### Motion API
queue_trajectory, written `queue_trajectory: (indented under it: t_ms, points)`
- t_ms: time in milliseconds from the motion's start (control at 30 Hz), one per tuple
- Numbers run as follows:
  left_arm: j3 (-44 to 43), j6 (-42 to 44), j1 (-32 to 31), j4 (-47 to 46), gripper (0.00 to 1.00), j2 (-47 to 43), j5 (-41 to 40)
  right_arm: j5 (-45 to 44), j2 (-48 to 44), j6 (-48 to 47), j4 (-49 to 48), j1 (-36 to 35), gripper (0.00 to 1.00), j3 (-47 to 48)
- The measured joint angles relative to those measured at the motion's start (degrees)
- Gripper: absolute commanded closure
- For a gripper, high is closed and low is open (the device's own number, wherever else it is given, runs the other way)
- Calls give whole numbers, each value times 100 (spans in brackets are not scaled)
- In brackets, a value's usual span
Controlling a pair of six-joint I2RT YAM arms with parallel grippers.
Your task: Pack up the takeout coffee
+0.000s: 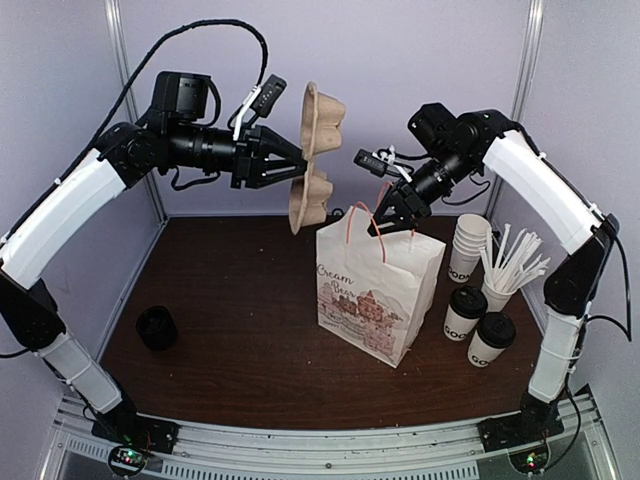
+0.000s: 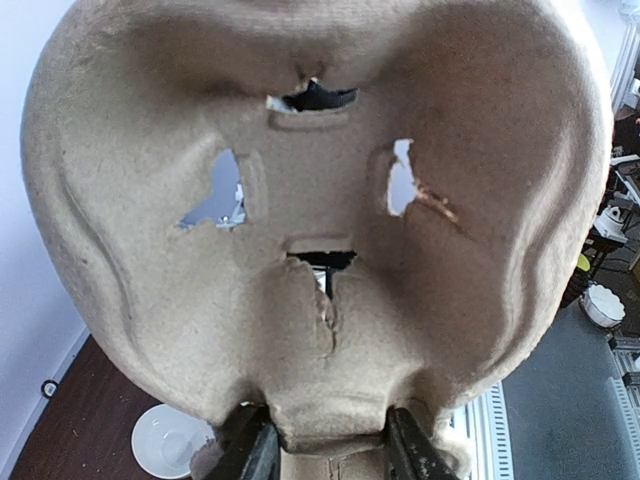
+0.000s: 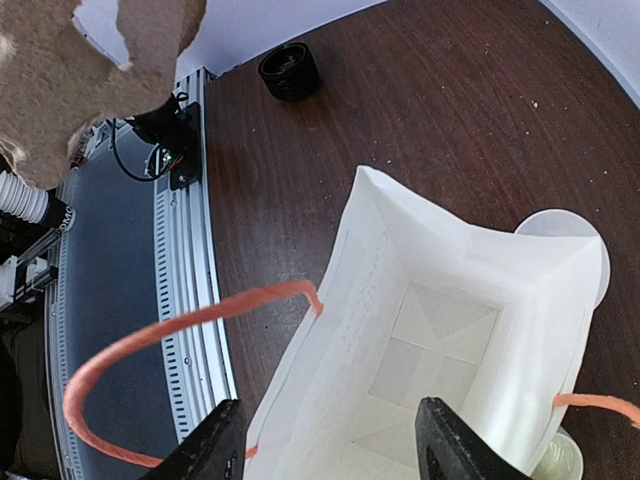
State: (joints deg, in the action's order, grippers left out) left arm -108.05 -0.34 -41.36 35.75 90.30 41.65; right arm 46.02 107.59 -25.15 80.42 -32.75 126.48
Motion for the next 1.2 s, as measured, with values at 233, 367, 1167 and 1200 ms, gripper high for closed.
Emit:
queue_trajectory:
  t_ms: [233,367,1167,1200]
  points:
    - [28,-116,0,35,67,-15,-50,269,170,11,153,190,44,-127]
    - [70,-190,0,37,67,-17,-59,466,299,7,201,446,46,-127]
    - [166,-321,0,37,67,-28,-94,680,247,299,22,772,46,-188]
    - [173,-321,0,37,67,-28,-94,715,247,308,26,791,46,-188]
